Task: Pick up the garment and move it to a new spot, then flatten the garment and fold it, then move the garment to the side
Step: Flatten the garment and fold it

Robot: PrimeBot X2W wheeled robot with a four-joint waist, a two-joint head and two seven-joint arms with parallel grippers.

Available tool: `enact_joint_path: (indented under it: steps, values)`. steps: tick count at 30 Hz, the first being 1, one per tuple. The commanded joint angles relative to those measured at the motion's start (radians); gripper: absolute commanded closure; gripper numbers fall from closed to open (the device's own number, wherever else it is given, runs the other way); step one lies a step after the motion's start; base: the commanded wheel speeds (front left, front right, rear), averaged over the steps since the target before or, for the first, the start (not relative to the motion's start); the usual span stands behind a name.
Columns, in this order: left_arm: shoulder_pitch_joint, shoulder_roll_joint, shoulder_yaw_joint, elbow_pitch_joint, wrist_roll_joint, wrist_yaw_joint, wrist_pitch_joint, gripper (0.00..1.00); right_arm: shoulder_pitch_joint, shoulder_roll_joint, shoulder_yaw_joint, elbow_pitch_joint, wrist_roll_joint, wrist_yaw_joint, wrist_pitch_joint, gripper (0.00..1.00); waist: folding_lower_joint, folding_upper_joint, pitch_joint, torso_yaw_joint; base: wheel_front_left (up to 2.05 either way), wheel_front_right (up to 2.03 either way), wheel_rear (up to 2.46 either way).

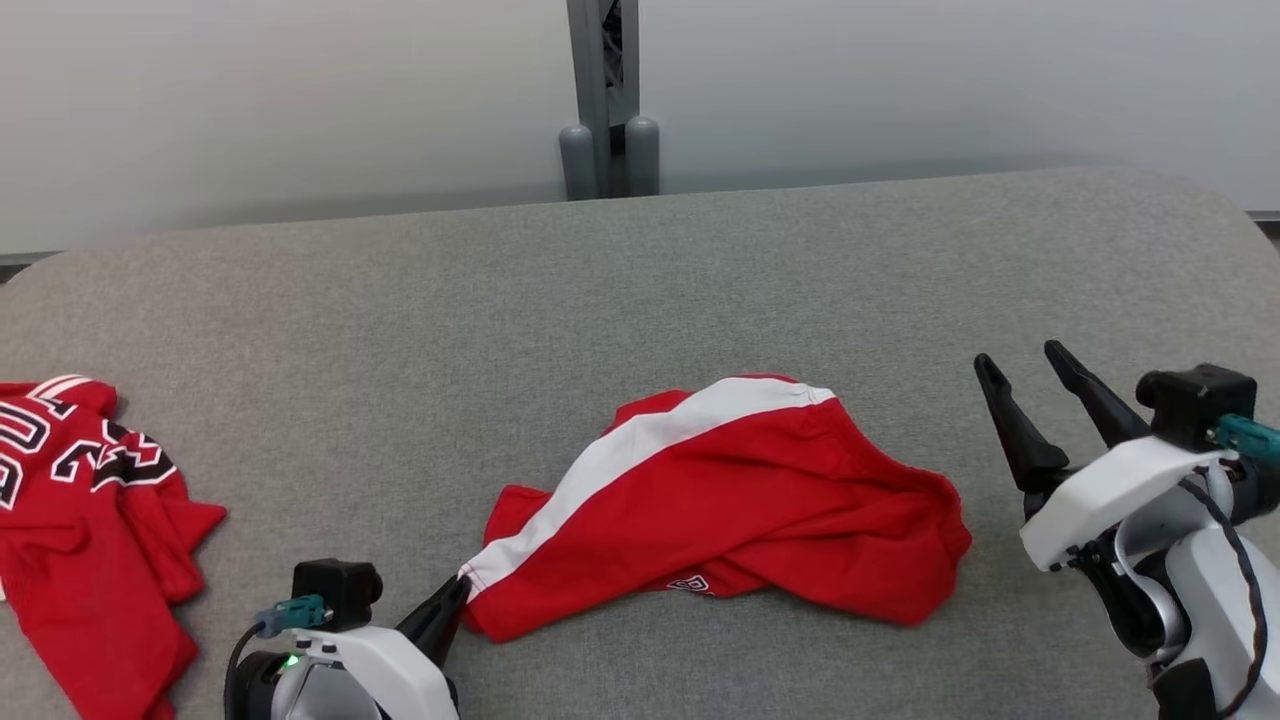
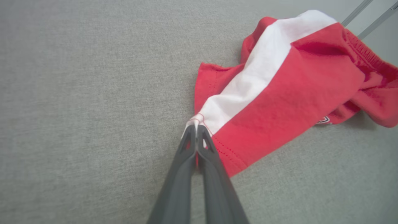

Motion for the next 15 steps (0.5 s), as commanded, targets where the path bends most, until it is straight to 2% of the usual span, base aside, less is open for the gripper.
enact_joint_path:
  steps: [1,3,4,10,15]
  values:
    - [-0.028,0.001,-0.001,-0.007,0.006,0.000,0.000,1.00,-0.032,-0.022,0.049,0.020,0.036,0.000,0.004,0.00,0.0000,0.0000,0.025,0.022,0.00,0.00,0.00]
    - [-0.040,-0.005,-0.007,-0.008,0.010,-0.002,-0.002,1.00,-0.071,-0.051,0.132,0.053,0.094,0.000,0.011,0.00,0.0000,0.0000,0.042,0.037,0.00,0.00,0.00]
    - [-0.040,-0.005,-0.007,-0.008,0.010,-0.002,-0.002,1.00,-0.071,-0.051,0.132,0.053,0.094,0.000,0.011,0.00,0.0000,0.0000,0.042,0.037,0.00,0.00,0.00]
    - [-0.082,-0.029,-0.022,0.001,0.017,-0.011,-0.009,1.00,-0.176,-0.113,0.368,0.112,0.262,0.000,0.024,0.00,0.0000,0.0000,0.099,0.074,0.00,0.00,0.00]
    - [-0.107,-0.040,-0.028,0.022,0.021,-0.018,-0.020,1.00,-0.239,-0.135,0.501,0.163,0.400,0.000,0.025,0.00,0.0000,0.0000,0.119,0.089,0.00,0.00,0.00]
